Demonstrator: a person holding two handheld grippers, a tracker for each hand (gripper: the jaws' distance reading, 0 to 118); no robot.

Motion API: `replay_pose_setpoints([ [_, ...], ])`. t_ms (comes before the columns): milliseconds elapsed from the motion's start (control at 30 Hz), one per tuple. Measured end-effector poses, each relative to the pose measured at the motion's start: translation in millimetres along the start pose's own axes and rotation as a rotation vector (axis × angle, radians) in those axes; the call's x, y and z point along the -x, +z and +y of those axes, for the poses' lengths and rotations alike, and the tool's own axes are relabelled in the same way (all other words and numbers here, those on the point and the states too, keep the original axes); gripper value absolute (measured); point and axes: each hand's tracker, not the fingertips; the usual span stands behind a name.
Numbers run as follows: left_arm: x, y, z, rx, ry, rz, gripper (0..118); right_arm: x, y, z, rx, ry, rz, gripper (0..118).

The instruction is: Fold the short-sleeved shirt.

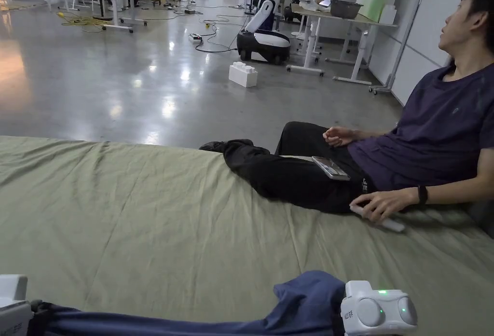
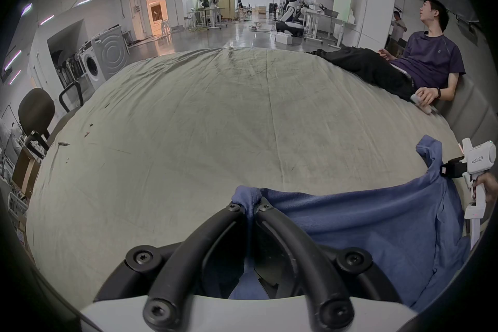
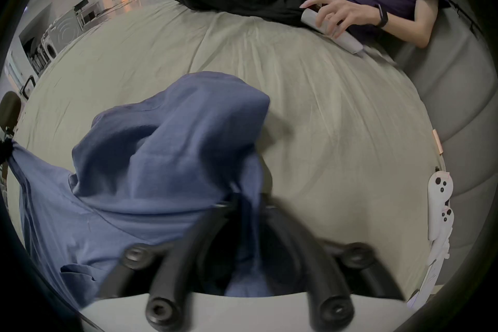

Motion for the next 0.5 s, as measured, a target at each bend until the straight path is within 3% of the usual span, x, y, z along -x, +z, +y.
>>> replay_pose_setpoints([
  [167,-2,6,0,-0.013,-0.001,0.004,5,6,14,-8,-0.093,0.057,-0.016,2],
  [300,1,22,3,-0.047,0.003,-0.007,5,1,48,-12,-0.214,-0.01,-0.019,1],
  [500,7,70,19,-0.144,0.03,-0.017,5,-6,127,-7,-0.392,-0.02,-0.017,1],
])
